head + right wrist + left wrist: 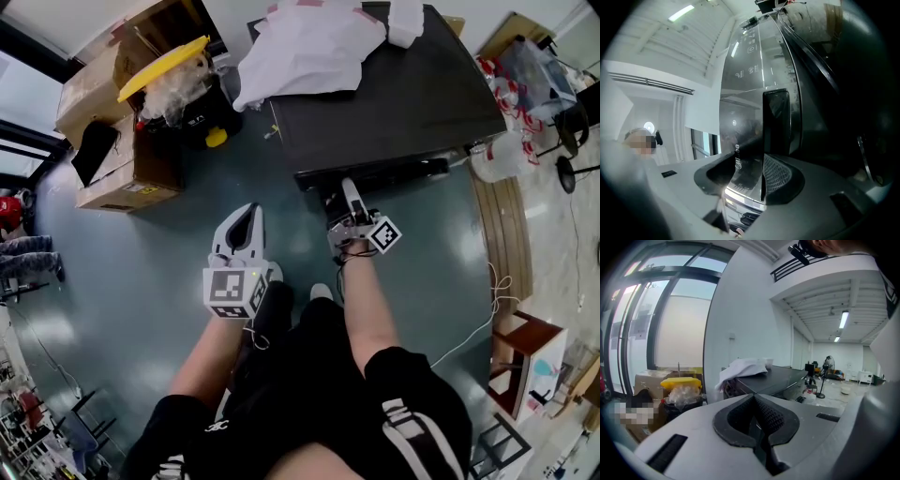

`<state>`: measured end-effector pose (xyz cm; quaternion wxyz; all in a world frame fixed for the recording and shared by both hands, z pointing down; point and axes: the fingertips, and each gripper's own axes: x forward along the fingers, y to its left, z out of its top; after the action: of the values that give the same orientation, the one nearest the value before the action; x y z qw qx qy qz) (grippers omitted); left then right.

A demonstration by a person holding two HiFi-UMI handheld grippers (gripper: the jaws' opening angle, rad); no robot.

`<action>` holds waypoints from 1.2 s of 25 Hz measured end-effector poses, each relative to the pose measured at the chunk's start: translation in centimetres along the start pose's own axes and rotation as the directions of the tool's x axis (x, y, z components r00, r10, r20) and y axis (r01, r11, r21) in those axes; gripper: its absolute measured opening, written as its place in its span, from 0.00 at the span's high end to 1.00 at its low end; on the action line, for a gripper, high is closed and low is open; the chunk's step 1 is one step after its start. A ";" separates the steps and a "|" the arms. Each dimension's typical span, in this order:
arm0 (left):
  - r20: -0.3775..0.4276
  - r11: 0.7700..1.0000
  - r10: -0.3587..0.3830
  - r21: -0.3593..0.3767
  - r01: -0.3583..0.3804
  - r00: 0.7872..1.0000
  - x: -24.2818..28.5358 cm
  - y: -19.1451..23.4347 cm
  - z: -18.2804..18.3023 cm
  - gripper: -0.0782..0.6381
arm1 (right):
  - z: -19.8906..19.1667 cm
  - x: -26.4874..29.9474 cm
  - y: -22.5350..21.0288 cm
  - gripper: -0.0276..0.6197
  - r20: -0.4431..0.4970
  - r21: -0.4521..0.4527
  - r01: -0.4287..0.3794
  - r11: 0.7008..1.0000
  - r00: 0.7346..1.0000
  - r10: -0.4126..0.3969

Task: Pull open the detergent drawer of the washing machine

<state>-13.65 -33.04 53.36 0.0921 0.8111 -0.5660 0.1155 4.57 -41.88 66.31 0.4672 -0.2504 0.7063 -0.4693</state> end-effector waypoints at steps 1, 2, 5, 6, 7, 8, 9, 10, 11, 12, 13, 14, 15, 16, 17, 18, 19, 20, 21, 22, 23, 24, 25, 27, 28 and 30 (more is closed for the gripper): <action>0.000 1.000 0.002 -0.001 -0.002 1.000 -0.1 0.1 0.0 0.89 | 0.0 0.0 0.0 0.67 -0.001 0.002 0.001 1.000 1.000 -0.001; 0.001 1.000 0.004 -0.002 -0.004 1.000 -0.1 0.2 0.0 0.89 | -0.1 0.0 0.0 0.67 -0.003 0.001 0.002 1.000 1.000 -0.002; 0.003 1.000 0.006 -0.005 -0.006 1.000 -0.4 0.4 -0.2 0.89 | -0.2 -0.1 -0.1 0.69 -0.004 0.013 -0.003 1.000 1.000 0.003; 0.003 1.000 0.006 -0.004 -0.006 1.000 -0.5 0.4 -0.3 0.89 | -0.2 -0.2 -0.2 0.69 -0.001 0.019 -0.005 1.000 1.000 0.005; 0.003 1.000 0.007 -0.003 -0.007 1.000 -0.5 0.5 -0.3 0.89 | -0.2 -0.3 -0.3 0.70 0.002 0.021 -0.006 1.000 1.000 0.006; 0.003 1.000 0.009 -0.002 -0.009 1.000 -0.6 0.6 -0.4 0.89 | -0.1 -0.4 -0.4 0.71 0.007 0.017 -0.006 1.000 1.000 0.006; 0.003 1.000 0.011 -0.001 -0.011 1.000 -0.6 0.7 -0.5 0.89 | -0.1 -0.5 -0.5 0.72 0.011 0.010 -0.007 1.000 1.000 0.007; 0.003 1.000 0.012 0.001 -0.012 1.000 -0.7 0.8 -0.5 0.89 | 0.0 -0.6 -0.5 0.72 0.014 0.003 -0.008 1.000 1.000 0.008; 0.004 1.000 0.012 0.003 -0.012 1.000 -0.8 0.9 -0.6 0.89 | 0.0 -0.6 -0.5 0.72 0.014 -0.002 -0.011 1.000 1.000 0.011; 0.004 1.000 0.013 0.006 -0.014 1.000 -0.9 1.0 -0.7 0.89 | 0.0 -0.7 -0.4 0.73 0.011 -0.007 -0.016 1.000 1.000 0.016; 0.004 1.000 0.016 0.006 -0.016 1.000 -1.1 1.3 -0.8 0.89 | 0.0 -0.7 -0.4 0.73 0.006 -0.011 -0.022 1.000 1.000 0.022; 0.003 1.000 0.019 0.006 -0.019 1.000 -1.1 1.5 -0.9 0.89 | -0.1 -0.6 -0.3 0.74 0.000 -0.015 -0.029 0.999 1.000 0.029; 0.001 1.000 0.022 0.003 -0.022 1.000 -1.2 1.7 -1.1 0.89 | -0.1 -0.6 -0.3 0.74 -0.004 -0.017 -0.035 0.999 0.999 0.035; -0.002 1.000 0.024 0.001 -0.024 1.000 -1.2 1.9 -1.4 0.89 | -0.2 -0.5 -0.3 0.75 -0.005 -0.018 -0.040 0.999 0.999 0.040; -0.005 1.000 0.024 -0.002 -0.024 1.000 -1.2 2.0 -1.6 0.89 | -0.2 -0.6 -0.3 0.75 -0.004 -0.020 -0.043 0.999 0.999 0.043; -0.008 1.000 0.023 -0.004 -0.023 1.000 -1.2 2.0 -1.9 0.89 | -0.3 -0.6 -0.3 0.75 -0.002 -0.022 -0.045 0.999 0.999 0.045; -0.009 1.000 0.020 -0.005 -0.020 1.000 -1.2 2.0 -2.1 0.89 | -0.3 -0.7 -0.3 0.75 0.000 -0.024 -0.046 0.999 0.999 0.046; -0.010 1.000 0.016 -0.004 -0.016 1.000 -1.2 2.0 -2.2 0.89 | -0.3 -0.8 -0.3 0.76 0.000 -0.027 -0.048 0.998 0.999 0.048; -0.009 1.000 0.013 -0.002 -0.013 1.000 -1.1 2.0 -2.3 0.89 | -0.3 -0.8 -0.3 0.76 -0.001 -0.029 -0.050 0.998 0.999 0.050; -0.008 1.000 0.010 0.000 -0.010 1.000 -1.1 2.1 -2.4 0.89 | -0.3 -0.7 -0.3 0.76 -0.002 -0.030 -0.052 0.998 0.999 0.052; -0.006 1.000 0.009 0.000 -0.009 1.000 -1.0 2.2 -2.5 0.89 | -0.3 -0.6 -0.3 0.76 -0.003 -0.030 -0.054 0.998 0.999 0.054; -0.006 1.000 0.008 0.000 -0.008 1.000 -0.9 2.2 -2.6 0.89 | -0.3 -0.7 -0.3 0.76 -0.002 -0.028 -0.055 0.998 0.999 0.054; -0.005 1.000 0.007 0.000 -0.007 1.000 -0.9 2.3 -2.7 0.89 | -0.4 -0.8 -0.3 0.76 -0.002 -0.028 -0.057 0.998 0.998 0.057; -0.003 1.000 0.004 0.000 -0.004 1.000 -0.8 2.5 -2.9 0.89 | -0.5 -1.1 -0.3 0.77 0.001 -0.033 -0.065 0.997 0.998 0.065; -0.001 1.000 0.003 0.000 -0.003 1.000 -0.8 2.7 -3.0 0.89 | -0.5 -1.2 -0.3 0.77 0.002 -0.039 -0.069 0.997 0.998 0.069; 0.002 1.000 0.002 0.000 -0.002 1.000 -0.8 3.0 -3.0 0.89 | -0.7 -1.2 -0.2 0.77 0.006 -0.044 -0.070 0.997 0.998 0.070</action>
<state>-16.99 -32.50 56.09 0.0915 0.8106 -0.5669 0.1147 4.47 -40.74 67.11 0.4805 -0.2376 0.7229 -0.4360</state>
